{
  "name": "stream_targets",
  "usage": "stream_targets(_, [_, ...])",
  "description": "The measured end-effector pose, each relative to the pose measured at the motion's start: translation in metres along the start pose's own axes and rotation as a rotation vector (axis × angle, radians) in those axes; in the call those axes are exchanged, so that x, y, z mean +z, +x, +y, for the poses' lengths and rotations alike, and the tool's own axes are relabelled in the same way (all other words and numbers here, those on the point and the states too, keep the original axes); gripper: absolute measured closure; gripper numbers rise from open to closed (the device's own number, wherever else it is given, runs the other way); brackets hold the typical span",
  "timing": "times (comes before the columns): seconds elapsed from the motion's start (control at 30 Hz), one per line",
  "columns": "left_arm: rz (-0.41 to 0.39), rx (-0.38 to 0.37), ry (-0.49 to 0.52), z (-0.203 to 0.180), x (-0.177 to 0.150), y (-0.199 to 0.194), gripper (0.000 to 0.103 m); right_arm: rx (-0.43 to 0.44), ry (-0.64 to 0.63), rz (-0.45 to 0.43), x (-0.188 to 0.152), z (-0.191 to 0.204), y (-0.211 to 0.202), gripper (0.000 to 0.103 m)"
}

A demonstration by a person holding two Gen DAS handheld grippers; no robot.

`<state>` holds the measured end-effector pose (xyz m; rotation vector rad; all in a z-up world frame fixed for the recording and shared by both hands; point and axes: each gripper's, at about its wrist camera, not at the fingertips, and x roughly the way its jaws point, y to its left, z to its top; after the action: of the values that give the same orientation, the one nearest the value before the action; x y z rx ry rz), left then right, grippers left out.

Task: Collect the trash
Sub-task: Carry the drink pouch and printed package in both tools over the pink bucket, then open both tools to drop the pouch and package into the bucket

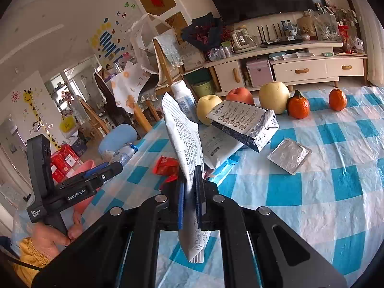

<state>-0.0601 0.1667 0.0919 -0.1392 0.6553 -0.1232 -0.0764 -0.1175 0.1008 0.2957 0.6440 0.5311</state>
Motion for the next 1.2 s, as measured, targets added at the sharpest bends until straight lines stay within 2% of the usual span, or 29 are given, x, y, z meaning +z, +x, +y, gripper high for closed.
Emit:
stream_targets(0.17, [-0.022, 0.025, -0.021, 0.014, 0.008, -0.011, 0.042, 0.039, 0.012, -0.003, 0.002, 0.026, 0.002, 0.094])
stream_targets(0.47, [-0.065, 0.105, -0.104, 0.06, 0.017, -0.036, 0.042, 0.167, 0.024, 0.016, 0.009, 0.091, 0.028, 0.094])
stream_targets(0.67, [-0.097, 0.216, -0.196, 0.114, 0.022, -0.061, 0.042, 0.276, -0.015, 0.054, 0.018, 0.155, 0.057, 0.094])
stream_targets(0.97, [-0.121, 0.42, -0.401, 0.213, 0.013, -0.101, 0.042, 0.412, -0.109, 0.121, 0.019, 0.26, 0.113, 0.094])
stream_targets(1.2, [-0.115, 0.477, -0.525, 0.264, 0.002, -0.118, 0.041, 0.508, -0.082, 0.179, 0.013, 0.308, 0.157, 0.094])
